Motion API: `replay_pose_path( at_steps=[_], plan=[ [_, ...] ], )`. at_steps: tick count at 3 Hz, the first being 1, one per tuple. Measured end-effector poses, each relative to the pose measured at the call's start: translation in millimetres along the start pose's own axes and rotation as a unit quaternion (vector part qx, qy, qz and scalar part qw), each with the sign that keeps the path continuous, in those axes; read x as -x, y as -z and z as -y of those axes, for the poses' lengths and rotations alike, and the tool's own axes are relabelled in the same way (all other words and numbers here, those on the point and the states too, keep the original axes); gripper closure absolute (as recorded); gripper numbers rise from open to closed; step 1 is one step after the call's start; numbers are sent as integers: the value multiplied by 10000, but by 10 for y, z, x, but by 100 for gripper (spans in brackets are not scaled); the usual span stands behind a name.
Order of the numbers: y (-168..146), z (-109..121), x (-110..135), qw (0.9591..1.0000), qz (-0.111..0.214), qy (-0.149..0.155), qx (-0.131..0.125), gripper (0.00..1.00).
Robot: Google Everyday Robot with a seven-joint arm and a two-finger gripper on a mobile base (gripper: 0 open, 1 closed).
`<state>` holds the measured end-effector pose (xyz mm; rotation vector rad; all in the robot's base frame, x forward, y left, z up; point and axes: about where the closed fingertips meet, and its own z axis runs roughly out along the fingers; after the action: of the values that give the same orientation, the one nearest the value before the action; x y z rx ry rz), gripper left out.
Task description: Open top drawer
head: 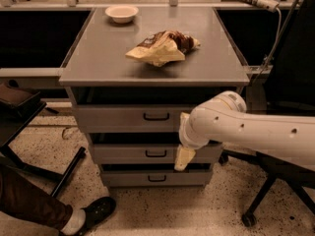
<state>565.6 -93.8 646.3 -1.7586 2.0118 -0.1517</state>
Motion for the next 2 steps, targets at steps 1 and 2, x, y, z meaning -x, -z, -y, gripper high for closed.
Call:
replay_pose_path(
  at_steps=[1, 2],
  plan=[
    [-21, 184, 147, 9998, 5, 130, -145, 0],
    [103, 438, 236, 9990, -41, 279, -346, 0]
  ],
)
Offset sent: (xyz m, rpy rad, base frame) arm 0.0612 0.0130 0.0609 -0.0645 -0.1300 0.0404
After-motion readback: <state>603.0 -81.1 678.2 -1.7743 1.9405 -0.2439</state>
